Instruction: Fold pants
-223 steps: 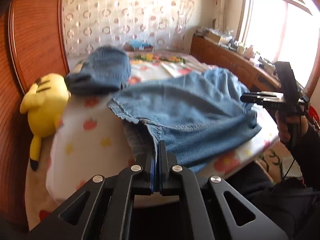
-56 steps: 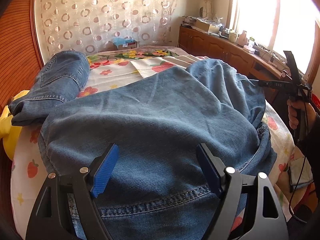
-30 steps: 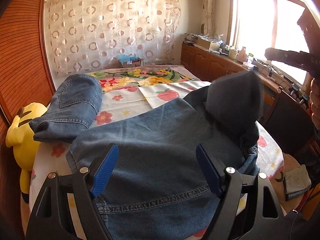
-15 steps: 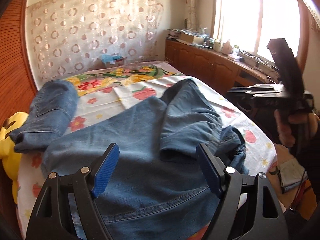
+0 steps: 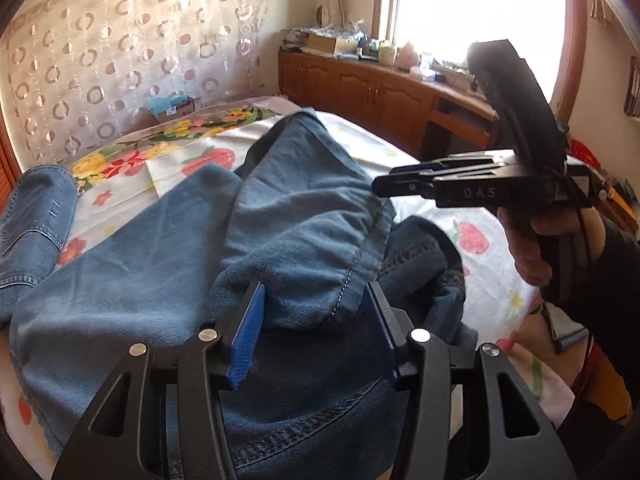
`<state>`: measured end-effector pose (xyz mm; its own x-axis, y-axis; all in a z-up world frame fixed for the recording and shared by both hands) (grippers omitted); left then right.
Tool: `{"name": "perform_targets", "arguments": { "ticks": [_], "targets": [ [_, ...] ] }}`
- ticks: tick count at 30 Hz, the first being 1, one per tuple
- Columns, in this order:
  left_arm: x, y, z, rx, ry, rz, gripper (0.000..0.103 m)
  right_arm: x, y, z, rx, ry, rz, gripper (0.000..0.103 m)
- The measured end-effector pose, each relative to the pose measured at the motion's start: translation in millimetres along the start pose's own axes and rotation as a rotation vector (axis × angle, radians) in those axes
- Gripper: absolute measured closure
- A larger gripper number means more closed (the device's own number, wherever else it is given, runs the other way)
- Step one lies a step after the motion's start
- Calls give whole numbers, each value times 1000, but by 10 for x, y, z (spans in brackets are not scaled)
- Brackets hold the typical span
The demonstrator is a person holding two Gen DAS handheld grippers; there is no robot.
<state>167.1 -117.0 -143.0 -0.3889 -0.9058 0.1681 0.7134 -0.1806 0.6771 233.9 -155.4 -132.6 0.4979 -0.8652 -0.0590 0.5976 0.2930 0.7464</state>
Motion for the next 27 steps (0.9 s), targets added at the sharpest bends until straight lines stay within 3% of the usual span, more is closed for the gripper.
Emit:
{"name": "perform_targets", "arguments": {
  "ticks": [4,11,12,13,14,17,27],
  "targets": [
    [-25,-64,-106,-38,13,2,48,89,-16,-161,-28,-11,-15,61],
    [-21,-100,-149,-44,9,-2,47,114,-16,-250,-35,57,-55,61],
    [-21,-101,-155,-43,4,-1,49,111,-16,-267,-37,71,-58,63],
    [-25,-98,-150,-45,-5,3,57,117,-15,-278,-39,81,-66,77],
    [-15,-98,-146,-45,-14,7,66,113,-9,-275,-36,101,-78,82],
    [-6,-70,-82,-32,-15,8,80,86,72,-168,23,100,-47,88],
    [-109,109,661,112,-8,55,85,-263,759,447,190,160,53,88]
  ]
}}
Point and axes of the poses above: each gripper's, at about its wrist camera, not at the fingertips, and z roughly against the way its jaws point, x to its right, y to its top, the point moved 8 cm from there along -z, roughly the way its jaws point, and after that the axes turned 10 degrees about z, right-handed, at the moved point
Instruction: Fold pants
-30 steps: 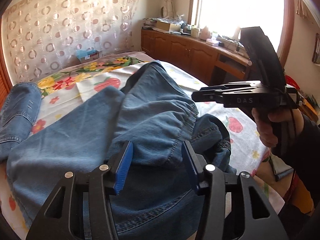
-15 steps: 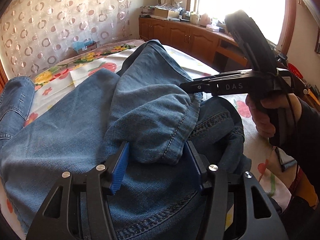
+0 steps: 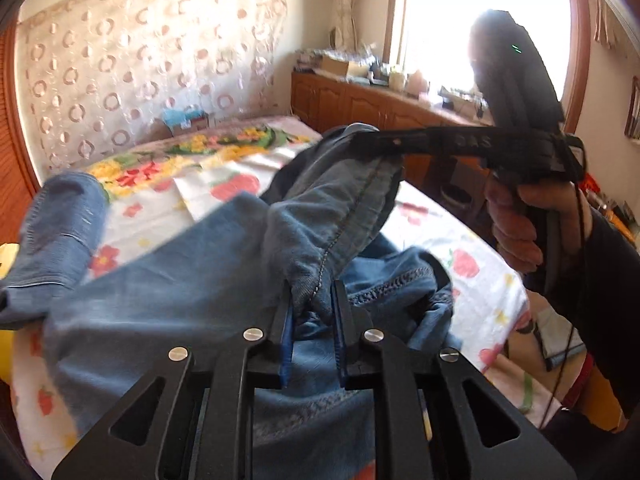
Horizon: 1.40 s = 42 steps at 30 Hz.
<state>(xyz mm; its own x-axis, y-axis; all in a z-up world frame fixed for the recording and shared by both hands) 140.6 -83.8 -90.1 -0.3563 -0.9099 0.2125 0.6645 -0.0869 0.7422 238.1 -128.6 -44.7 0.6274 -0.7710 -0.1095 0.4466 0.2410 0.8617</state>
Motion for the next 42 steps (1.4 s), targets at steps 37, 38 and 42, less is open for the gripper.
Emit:
{"name": "perform_targets", "arguments": {
  "ticks": [37,38,42],
  "targets": [
    [-1154,-519,702,10,204,220,51,-594,354,-434,-122,6,246,61],
    [-1155,-465,669,14,206,211,51,-486,273,-377,-132,-16,234,61],
    [-1164,-229,456,10,212,184,51,-217,-113,-318,-192,-88,208,54]
  ]
}}
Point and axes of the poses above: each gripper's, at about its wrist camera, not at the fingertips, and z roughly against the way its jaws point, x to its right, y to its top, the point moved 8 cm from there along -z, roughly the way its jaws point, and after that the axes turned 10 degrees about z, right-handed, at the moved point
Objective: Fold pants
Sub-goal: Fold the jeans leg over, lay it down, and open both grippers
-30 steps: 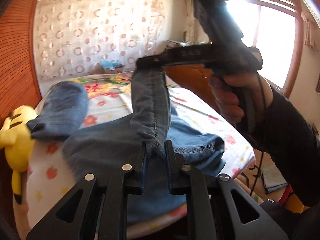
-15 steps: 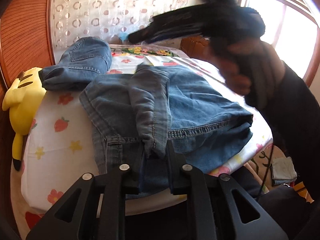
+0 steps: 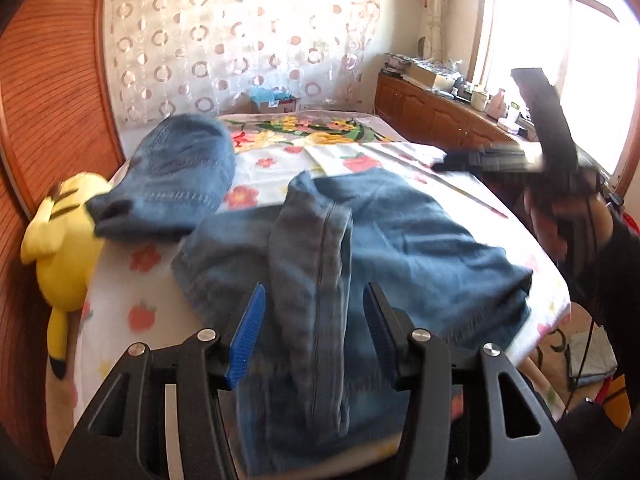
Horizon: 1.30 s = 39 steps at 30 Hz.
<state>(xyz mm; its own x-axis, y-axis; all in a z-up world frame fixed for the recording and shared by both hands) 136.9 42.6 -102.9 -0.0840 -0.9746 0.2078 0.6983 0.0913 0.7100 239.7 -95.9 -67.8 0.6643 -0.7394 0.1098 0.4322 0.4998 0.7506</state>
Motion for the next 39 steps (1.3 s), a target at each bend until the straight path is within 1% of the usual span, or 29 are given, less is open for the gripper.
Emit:
{"name": "perform_targets", "arguments": {
  "ticks": [1,5,7,9,11,12,14,15,17,20,22,24,26,28,30,32,33,34,39],
  "targets": [
    [20,46,-67,-7,5,-6,51,14,-83,-26,-16,-13,-1,54],
    [81,179,-401,-44,29,-44,51,8,-314,-66,-48,-8,-29,53],
    [64,199,-568,-72,59,-53,51,10,-366,-65,-51,-1,-40,53],
    [41,203,-660,-74,89,-86,51,-18,-398,-34,-52,9,-46,53],
    [-85,227,-671,-61,141,-91,70,-29,-450,-28,-53,14,-48,53],
    [-229,250,-644,-53,174,-69,71,-39,-457,-55,-53,16,-48,53],
    [-459,278,-574,-41,203,-24,72,43,-480,-62,-51,22,-53,53],
    [-609,291,-541,-36,234,-4,72,70,-477,-70,-51,22,-57,53],
    [-857,291,-449,-29,267,34,72,106,-468,-171,-56,19,-59,53],
    [-1033,286,-327,-17,284,64,72,119,-432,-308,-62,24,-66,51],
    [-1084,295,-248,-6,283,83,72,123,-402,-364,-59,28,-66,49],
    [-1059,310,-197,3,264,92,68,139,-387,-439,-65,7,-55,49],
    [-977,318,-147,19,244,85,54,175,-409,-515,-88,5,-53,49],
    [-830,336,-129,34,211,68,48,205,-435,-547,-93,27,-78,49],
    [-678,332,-129,39,184,54,45,214,-448,-533,-91,34,-88,49],
    [-509,317,-110,45,154,34,32,209,-462,-474,-84,34,-93,49],
    [-431,306,-109,47,135,26,30,199,-471,-433,-80,33,-96,49],
    [-379,305,-100,47,124,22,25,195,-480,-383,-75,32,-100,48],
    [-39,244,-73,54,74,-3,24,145,-603,-32,-29,13,-130,48]
  ]
}}
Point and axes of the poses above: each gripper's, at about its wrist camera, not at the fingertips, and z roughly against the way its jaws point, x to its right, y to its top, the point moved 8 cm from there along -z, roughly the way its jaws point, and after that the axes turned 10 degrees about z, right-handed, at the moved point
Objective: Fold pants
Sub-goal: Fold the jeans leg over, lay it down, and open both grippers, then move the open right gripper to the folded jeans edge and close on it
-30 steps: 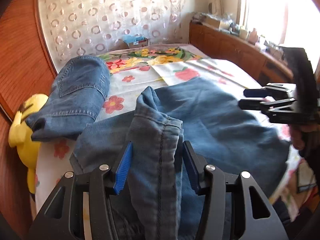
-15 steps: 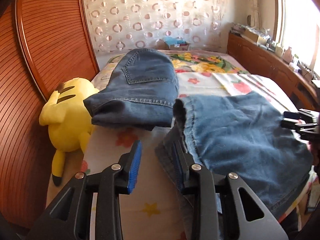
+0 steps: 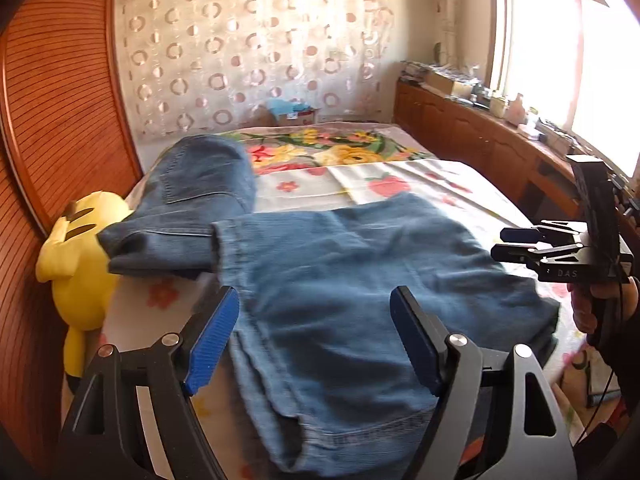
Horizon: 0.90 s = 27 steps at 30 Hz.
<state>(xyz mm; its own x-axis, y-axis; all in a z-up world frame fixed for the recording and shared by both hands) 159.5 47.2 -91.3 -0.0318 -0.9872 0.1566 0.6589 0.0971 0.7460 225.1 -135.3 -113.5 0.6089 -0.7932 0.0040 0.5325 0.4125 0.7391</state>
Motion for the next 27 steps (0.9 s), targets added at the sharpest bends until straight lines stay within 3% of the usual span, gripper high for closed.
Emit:
{"name": "perform_targets", "arguments": {
  "ticks": [8,16,23,27],
  "targets": [
    [350,-209,-41,-36,-46,-43,24,-93,-333,381,37,-49,-54,47],
    [531,-412,-168,-83,-68,-55,24,-187,-523,481,29,-98,-72,46],
    [568,-737,-301,-152,-67,-69,24,-193,-741,422,-30,-78,-66,46],
    [545,-816,-345,-141,-54,-72,24,-117,-713,406,-2,-44,-109,46]
  ]
}}
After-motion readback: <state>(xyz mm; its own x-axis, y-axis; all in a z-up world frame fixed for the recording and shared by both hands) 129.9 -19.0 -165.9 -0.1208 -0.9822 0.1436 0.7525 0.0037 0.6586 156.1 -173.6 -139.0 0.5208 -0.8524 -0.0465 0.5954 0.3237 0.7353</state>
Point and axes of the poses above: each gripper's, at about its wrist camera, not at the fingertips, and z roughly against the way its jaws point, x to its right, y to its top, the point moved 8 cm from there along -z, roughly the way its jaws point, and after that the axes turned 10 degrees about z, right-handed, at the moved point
